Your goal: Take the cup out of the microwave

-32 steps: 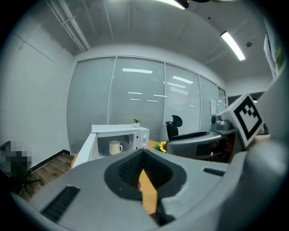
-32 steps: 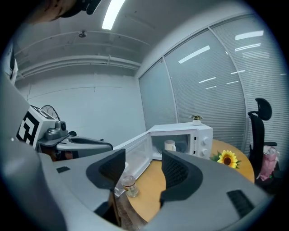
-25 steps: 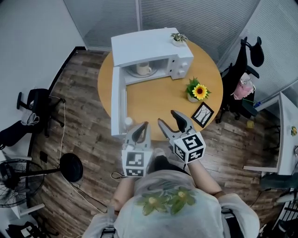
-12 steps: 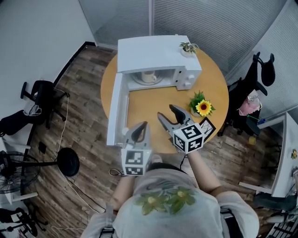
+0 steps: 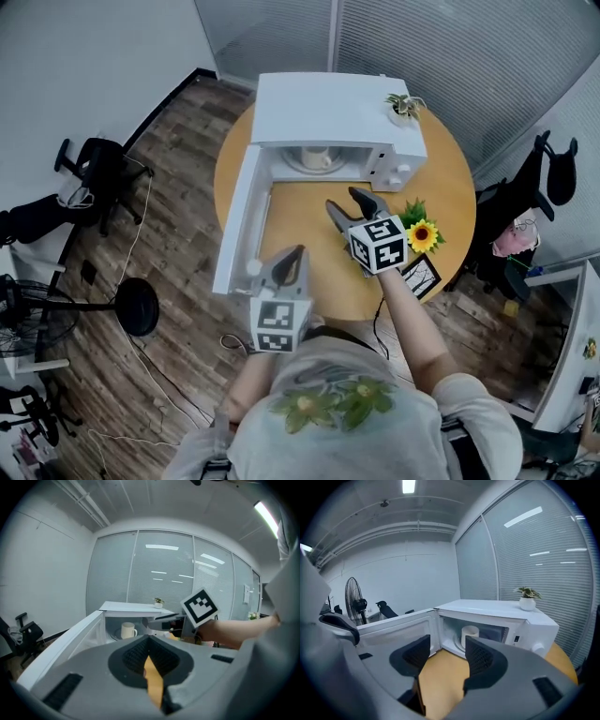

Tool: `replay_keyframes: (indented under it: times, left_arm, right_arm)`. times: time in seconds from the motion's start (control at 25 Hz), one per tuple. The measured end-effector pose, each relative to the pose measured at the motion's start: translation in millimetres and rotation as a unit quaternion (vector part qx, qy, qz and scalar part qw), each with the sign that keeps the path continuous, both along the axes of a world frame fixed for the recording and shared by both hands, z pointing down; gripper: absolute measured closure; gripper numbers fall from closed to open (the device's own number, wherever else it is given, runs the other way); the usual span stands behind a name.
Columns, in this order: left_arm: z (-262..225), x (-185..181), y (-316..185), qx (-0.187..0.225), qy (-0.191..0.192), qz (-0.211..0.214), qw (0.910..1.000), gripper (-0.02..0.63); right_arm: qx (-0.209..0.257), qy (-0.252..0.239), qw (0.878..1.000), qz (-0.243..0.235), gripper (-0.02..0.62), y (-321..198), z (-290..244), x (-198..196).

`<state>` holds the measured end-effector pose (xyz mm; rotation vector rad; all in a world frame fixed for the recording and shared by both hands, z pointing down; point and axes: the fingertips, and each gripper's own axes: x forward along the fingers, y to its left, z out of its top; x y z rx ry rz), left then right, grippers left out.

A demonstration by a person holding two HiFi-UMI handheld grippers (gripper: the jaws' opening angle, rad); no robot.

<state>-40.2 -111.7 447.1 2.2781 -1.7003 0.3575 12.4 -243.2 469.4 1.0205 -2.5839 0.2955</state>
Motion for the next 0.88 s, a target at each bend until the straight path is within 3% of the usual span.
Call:
replay_keyframes:
  times: [0.36, 0.88]
  left_arm:
    - [14.7, -1.9, -13.9, -0.021, 0.022, -0.014, 0.9994, 0.602]
    - [46.6, -1.3, -74.4, -0.05, 0.073, -0.035, 0.9955, 0.603]
  right_arm:
    - [-0.024, 0.03, 0.999, 0.01, 0.351, -53.5, 26.9, -11.6]
    - [-0.06, 0.072, 0.996, 0.003, 0.353, -108.9, 78.3, -32.4]
